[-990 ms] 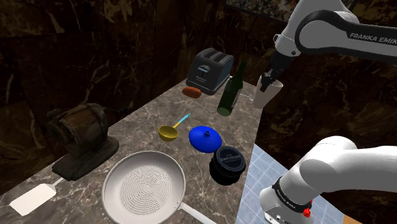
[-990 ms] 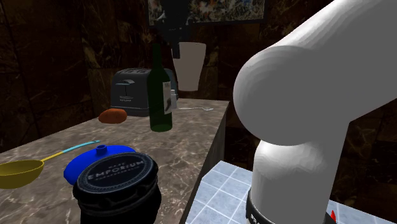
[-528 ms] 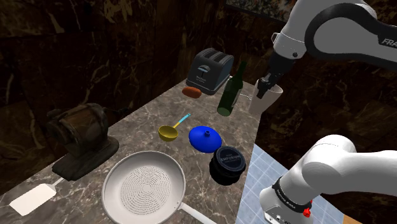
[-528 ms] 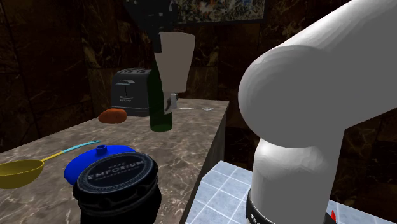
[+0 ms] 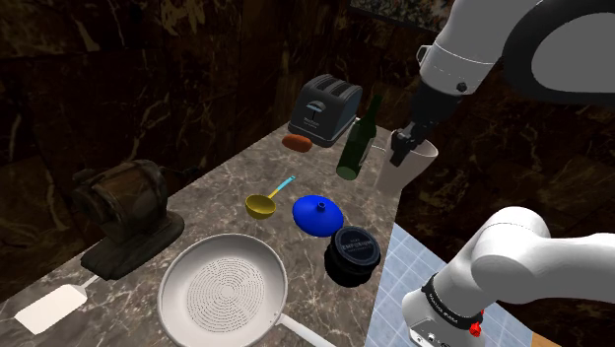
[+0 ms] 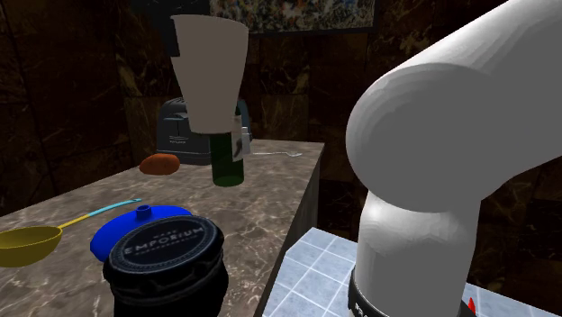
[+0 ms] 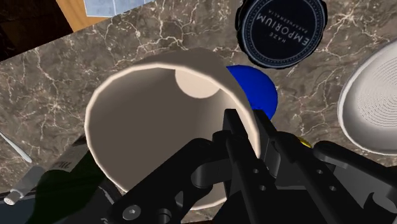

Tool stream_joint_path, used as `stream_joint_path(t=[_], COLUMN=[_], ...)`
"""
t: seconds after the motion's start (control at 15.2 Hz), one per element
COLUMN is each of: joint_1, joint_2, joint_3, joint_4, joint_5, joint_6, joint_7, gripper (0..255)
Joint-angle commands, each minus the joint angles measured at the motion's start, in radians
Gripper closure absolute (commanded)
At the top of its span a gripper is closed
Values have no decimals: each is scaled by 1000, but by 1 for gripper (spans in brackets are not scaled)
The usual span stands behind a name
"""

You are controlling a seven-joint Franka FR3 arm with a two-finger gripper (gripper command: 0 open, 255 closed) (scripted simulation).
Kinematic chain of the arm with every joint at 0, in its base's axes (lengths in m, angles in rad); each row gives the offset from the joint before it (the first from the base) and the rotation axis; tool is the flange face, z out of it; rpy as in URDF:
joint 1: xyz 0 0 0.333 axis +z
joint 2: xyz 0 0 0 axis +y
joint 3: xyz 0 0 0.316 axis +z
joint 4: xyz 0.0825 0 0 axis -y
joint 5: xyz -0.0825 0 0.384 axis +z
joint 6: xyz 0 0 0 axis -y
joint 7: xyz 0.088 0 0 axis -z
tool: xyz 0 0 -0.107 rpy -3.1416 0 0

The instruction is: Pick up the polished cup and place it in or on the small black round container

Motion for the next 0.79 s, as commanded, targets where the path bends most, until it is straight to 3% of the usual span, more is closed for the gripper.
stream_joint_path(t=[0.0, 0.4, 0.73], joint_1=[14, 42, 53], joint_2=[1, 48, 29], joint_3=[42, 197, 215], joint_4=[17, 128, 53], joint_5=[34, 139, 158], joint_6=[-16, -68, -11], joint_7=[44, 200, 203], gripper=[255, 255, 255])
